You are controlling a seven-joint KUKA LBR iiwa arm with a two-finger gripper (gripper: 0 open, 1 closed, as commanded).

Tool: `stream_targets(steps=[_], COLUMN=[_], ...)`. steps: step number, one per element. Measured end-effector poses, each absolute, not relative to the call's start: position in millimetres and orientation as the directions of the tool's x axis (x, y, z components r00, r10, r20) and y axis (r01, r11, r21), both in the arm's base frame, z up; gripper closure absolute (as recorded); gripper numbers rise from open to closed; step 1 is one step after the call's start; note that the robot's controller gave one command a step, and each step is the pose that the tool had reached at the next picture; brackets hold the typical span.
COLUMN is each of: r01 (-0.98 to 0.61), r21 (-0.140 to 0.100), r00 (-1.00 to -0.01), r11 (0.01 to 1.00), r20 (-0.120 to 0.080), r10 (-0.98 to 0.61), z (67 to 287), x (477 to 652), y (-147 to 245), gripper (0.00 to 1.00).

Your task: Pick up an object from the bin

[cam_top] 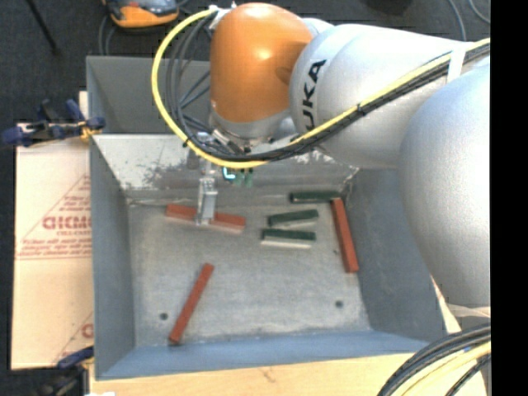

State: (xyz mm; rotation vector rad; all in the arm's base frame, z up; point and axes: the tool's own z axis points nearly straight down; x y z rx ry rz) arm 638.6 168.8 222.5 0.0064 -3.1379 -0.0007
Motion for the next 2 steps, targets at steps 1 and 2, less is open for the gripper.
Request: stream_targets(steps=[1, 2], r01=[-0.001, -0.007], r21=[0.002, 0.003], r00=[-1.000, -1.000], r11=[1.000, 1.000], r20=[-0.005, -0.009], r10=[-0.001, -0.007], z=[228, 173], x=[640.0, 635.5], y=[168, 141], gripper=[0.00, 0.00])
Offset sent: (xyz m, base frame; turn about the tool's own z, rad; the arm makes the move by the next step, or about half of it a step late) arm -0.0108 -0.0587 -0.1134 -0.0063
